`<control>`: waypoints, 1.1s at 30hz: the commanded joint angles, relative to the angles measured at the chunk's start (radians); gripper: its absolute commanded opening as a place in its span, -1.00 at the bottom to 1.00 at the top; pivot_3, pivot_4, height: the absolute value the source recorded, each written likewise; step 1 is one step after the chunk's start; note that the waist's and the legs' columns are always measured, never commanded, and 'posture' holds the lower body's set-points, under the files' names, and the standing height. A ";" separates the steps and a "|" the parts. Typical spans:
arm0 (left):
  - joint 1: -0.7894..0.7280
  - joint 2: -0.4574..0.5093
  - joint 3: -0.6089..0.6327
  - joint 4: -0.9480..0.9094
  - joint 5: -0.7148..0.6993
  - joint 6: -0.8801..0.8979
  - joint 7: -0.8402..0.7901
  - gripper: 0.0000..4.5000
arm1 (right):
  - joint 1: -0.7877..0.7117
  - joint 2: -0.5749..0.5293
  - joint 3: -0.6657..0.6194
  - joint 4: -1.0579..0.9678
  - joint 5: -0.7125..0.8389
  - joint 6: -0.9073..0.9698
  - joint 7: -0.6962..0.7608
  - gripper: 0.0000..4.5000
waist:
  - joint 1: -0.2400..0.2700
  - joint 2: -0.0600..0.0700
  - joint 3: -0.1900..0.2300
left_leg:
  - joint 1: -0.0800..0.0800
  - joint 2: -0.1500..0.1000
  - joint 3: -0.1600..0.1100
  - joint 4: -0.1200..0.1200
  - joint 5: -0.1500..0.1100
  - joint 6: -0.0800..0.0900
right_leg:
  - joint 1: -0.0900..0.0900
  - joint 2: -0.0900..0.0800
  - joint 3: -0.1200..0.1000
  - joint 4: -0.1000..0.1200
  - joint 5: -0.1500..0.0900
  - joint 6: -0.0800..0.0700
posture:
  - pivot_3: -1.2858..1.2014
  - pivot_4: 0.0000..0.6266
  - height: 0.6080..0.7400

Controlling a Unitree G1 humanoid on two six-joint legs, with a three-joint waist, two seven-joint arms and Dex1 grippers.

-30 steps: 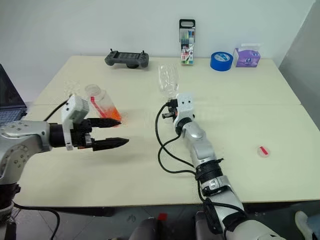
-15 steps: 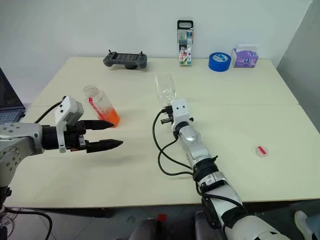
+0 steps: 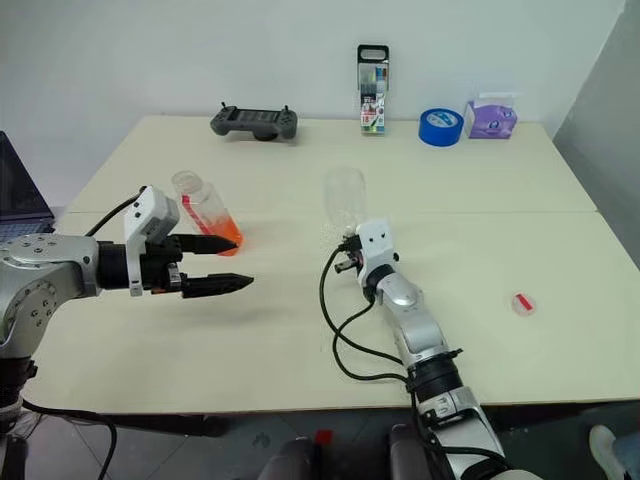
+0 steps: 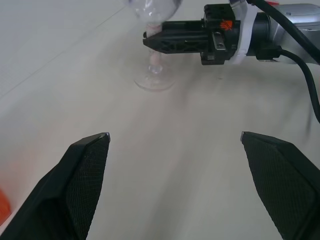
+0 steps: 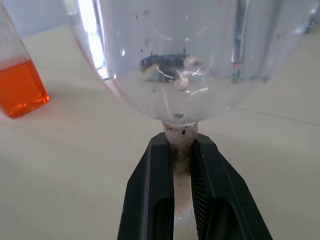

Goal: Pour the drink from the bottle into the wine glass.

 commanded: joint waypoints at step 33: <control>-0.011 -0.055 0.024 0.065 0.086 -0.122 0.020 1.00 | -0.034 -0.055 0.020 0.005 0.013 0.244 0.135 0.99 | -0.001 0.000 0.000 | 0.006 0.001 0.000 -0.010 0.000 0.000 | 0.001 0.000 0.000 -0.001 -0.001 -0.002 | 0.03 -0.52 1.00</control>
